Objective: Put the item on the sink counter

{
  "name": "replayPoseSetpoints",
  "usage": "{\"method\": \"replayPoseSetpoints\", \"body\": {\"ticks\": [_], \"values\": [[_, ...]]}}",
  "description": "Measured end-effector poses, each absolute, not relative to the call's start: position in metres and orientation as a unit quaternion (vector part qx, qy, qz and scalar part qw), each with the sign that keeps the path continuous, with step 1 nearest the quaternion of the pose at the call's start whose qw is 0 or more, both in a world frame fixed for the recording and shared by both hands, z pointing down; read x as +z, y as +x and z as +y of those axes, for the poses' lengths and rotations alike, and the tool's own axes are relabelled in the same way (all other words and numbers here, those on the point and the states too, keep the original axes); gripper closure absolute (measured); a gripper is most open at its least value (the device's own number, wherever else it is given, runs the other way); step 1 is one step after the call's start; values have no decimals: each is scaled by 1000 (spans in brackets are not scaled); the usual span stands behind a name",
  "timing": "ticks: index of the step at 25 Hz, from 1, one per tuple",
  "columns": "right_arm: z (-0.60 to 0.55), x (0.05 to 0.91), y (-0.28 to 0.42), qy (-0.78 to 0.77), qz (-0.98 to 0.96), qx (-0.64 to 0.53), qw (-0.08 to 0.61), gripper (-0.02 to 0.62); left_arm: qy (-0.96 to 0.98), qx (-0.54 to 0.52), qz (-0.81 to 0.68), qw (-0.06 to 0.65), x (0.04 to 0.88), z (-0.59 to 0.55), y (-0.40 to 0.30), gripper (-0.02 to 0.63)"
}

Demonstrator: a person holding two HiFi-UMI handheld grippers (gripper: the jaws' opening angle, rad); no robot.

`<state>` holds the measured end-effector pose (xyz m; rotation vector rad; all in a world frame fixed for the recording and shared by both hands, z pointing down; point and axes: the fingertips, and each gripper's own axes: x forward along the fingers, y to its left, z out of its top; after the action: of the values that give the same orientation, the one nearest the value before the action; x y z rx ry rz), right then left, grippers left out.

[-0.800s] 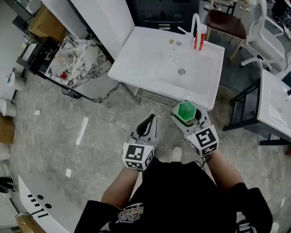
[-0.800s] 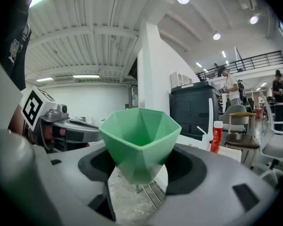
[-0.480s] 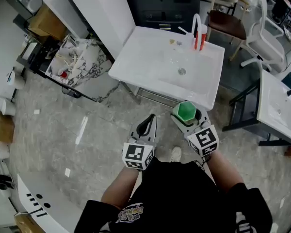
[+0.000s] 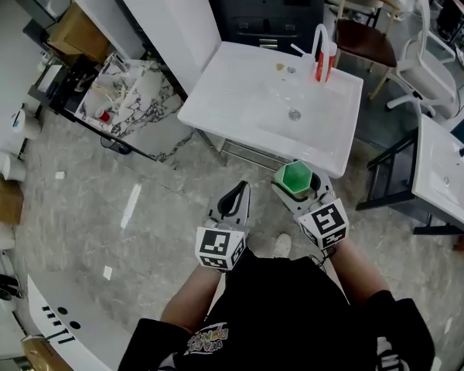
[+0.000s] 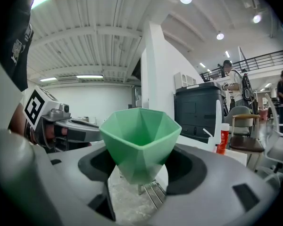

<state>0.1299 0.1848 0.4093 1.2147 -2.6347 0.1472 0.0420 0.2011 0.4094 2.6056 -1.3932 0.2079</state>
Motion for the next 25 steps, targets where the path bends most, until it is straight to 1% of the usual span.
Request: {"method": "replayPoseSetpoints", "body": {"ticks": [12, 25], "values": [[163, 411, 80, 401, -906, 55, 124, 243, 869, 72, -479, 96, 409, 182, -7, 584], [120, 408, 3, 402, -904, 54, 133, 242, 868, 64, -482, 103, 408, 143, -86, 584]]}}
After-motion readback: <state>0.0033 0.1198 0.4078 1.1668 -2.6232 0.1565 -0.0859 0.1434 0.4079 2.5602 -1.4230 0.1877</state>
